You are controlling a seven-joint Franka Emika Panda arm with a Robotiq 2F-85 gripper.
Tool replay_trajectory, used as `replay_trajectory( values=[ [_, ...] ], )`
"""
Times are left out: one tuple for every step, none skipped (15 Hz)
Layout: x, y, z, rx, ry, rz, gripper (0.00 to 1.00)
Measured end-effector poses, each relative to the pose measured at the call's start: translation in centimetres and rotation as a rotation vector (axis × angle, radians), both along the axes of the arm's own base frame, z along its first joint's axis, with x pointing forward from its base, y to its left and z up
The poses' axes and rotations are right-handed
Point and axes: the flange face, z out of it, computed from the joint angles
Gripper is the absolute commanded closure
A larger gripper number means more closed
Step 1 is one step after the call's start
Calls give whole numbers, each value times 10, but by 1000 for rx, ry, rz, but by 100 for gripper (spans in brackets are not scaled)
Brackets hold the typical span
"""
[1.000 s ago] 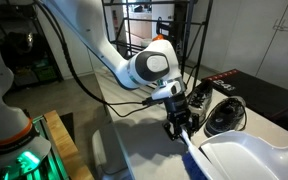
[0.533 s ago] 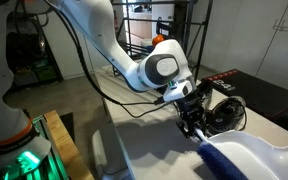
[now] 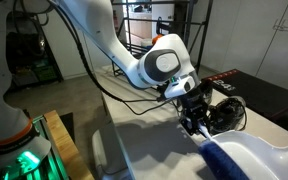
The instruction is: Put the white hand broom on the dustpan
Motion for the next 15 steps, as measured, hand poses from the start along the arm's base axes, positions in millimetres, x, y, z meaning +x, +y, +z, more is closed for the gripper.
replay_trajectory(
  values=[
    [0,0,1,-3,0,0,98],
    [0,0,2,-5,0,1,98],
    [1,1,2,-6,1,2,98],
    [1,1,3,-7,1,3,98],
    [2,2,3,-8,1,4,98],
    [2,2,3,-9,1,5,98],
    [3,3,4,-10,0,5,98],
    [3,3,6,-13,-9,0,98],
    [4,2,8,-19,-31,-8,98],
    [6,1,13,-27,-65,-11,98],
    [7,0,17,-34,-99,-10,98],
    [9,-1,22,-41,-133,-9,98],
    [10,-3,26,-48,-166,-7,98],
    [11,-4,29,-51,-198,-8,98],
    [12,-5,32,-49,-224,-8,98]
  ],
)
